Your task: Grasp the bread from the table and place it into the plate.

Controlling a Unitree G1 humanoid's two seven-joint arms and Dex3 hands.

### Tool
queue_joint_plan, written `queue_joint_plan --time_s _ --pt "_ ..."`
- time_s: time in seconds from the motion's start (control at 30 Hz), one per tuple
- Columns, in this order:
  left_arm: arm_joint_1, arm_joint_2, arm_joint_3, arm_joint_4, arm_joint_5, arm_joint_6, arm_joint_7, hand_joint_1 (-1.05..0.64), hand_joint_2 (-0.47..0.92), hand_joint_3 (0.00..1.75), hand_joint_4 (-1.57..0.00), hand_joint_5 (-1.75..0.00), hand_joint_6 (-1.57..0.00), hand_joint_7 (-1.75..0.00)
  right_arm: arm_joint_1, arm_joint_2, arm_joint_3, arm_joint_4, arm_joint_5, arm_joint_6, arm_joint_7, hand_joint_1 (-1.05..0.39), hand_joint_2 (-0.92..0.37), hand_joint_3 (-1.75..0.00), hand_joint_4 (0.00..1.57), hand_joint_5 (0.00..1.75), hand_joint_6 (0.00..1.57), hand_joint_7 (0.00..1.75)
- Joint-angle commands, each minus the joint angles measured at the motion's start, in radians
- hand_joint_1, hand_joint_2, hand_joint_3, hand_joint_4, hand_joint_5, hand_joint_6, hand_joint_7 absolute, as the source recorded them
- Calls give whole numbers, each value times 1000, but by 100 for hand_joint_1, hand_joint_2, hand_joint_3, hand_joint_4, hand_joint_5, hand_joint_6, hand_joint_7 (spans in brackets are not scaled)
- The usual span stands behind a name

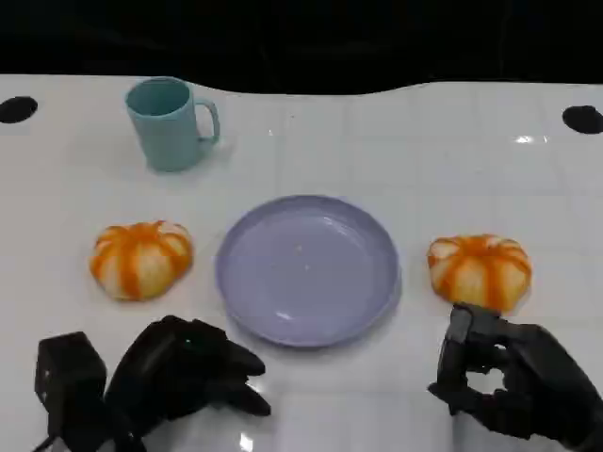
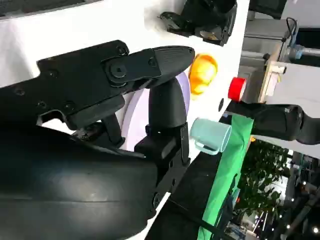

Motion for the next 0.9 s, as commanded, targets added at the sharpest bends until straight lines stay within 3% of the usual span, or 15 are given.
queue_joint_plan --time_s 0.03,0.9 --pt "-1 19 5 1 0 -3 -4 -105 78 0 -157 -21 -155 0 -2 -10 -11 -1 7 0 1 -41 -92 -14 77 175 56 175" --pt "-3 21 1 1 8 -14 1 -105 80 1 -157 -22 -155 0 -1 -9 -14 -16 -14 -2 -21 -40 -92 -15 74 175 55 175"
